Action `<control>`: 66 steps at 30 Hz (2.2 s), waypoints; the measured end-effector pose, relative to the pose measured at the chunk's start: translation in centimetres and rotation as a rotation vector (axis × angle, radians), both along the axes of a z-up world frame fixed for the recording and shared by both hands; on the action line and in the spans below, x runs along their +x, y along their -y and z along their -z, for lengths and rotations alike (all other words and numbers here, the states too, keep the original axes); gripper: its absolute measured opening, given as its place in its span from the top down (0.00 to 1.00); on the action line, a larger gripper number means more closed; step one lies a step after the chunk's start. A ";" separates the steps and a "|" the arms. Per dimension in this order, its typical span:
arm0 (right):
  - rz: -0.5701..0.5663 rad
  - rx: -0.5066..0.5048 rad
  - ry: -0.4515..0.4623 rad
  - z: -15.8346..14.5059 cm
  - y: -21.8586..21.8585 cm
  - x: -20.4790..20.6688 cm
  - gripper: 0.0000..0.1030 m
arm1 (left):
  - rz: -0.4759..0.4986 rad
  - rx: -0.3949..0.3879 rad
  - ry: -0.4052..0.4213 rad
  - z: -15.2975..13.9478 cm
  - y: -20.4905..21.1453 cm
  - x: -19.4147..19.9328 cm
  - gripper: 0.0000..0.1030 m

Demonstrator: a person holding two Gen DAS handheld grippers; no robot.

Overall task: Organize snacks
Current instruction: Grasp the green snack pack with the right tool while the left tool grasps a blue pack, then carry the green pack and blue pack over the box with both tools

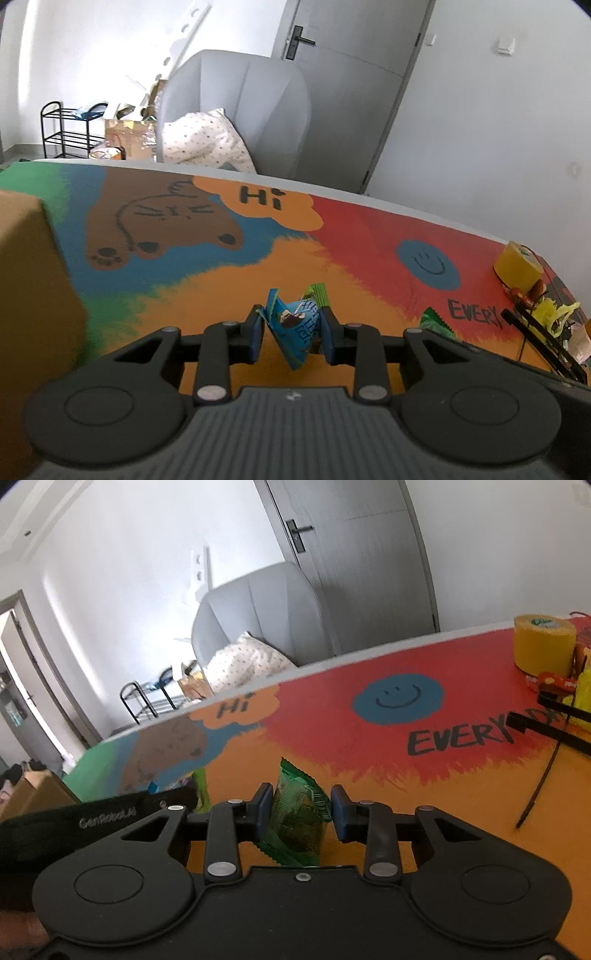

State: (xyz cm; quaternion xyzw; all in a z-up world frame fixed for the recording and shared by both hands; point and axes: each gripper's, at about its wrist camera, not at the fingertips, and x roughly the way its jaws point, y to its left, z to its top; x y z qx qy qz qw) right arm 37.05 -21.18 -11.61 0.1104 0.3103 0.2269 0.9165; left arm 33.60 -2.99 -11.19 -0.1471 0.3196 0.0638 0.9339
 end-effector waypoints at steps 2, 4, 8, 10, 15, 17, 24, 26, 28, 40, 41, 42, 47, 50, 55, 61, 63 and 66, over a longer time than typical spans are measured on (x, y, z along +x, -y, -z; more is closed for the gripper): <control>0.014 0.013 0.006 -0.2 -0.1 -0.1 0.69 | -0.006 0.007 0.017 -0.8 -0.1 -1.0 0.71; 0.011 0.038 -0.009 -0.3 -0.2 -0.1 0.69 | -0.003 0.006 0.030 -1.5 -0.2 -1.8 0.71; 0.008 0.052 0.004 -1.2 -0.4 -0.8 0.69 | 0.001 0.022 0.053 -3.1 -0.5 -3.4 0.71; 0.010 0.056 0.006 -1.5 -0.5 -1.1 0.69 | -0.001 0.035 0.068 -3.8 -0.8 -4.0 0.71; 0.009 0.062 0.016 -1.7 -0.8 -2.2 0.69 | -0.011 0.034 0.080 -5.0 -1.7 -5.2 0.71; 0.006 0.071 0.021 -1.9 -0.9 -2.7 0.69 | -0.015 0.033 0.085 -5.4 -2.0 -5.7 0.71; -0.007 0.082 0.049 -2.9 -1.9 -4.7 0.69 | -0.018 0.030 0.115 -6.6 -2.9 -7.8 0.71; -0.015 0.086 0.056 -3.3 -2.3 -5.0 0.69 | -0.020 0.031 0.123 -6.9 -3.3 -8.6 0.71; -0.023 0.089 0.067 -3.7 -2.6 -5.4 0.69 | -0.029 0.031 0.128 -7.3 -3.9 -9.3 0.71; -0.111 0.107 0.126 -6.2 -6.7 -7.8 0.69 | -0.104 0.025 0.183 -9.8 -8.6 -13.2 0.70; -0.118 0.109 0.129 -6.3 -7.0 -8.0 0.69 | -0.109 0.026 0.187 -10.1 -9.0 -13.5 0.70; -0.126 0.112 0.131 -6.5 -7.4 -8.1 0.69 | -0.115 0.028 0.191 -10.3 -9.5 -13.8 0.70; -0.160 0.108 0.143 -6.9 -9.1 -8.9 0.69 | -0.141 0.035 0.203 -11.2 -11.9 -15.2 0.70; -0.177 0.104 0.149 -7.3 -10.0 -9.3 0.69 | -0.151 0.039 0.206 -11.4 -13.0 -16.0 0.70; -0.205 0.095 0.162 -7.7 -11.5 -10.1 0.69 | -0.183 0.032 0.189 -11.0 -14.7 -17.3 0.70; -0.242 0.083 0.171 -8.1 -13.4 -11.2 0.69 | -0.192 0.019 0.167 -10.3 -16.1 -18.9 0.70; -0.257 0.077 0.176 -8.3 -14.0 -11.7 0.69 | -0.193 0.013 0.164 -10.0 -16.5 -19.4 0.70; -0.275 0.070 0.179 -8.4 -14.7 -12.5 0.69 | -0.193 0.006 0.160 -9.7 -16.8 -19.8 0.70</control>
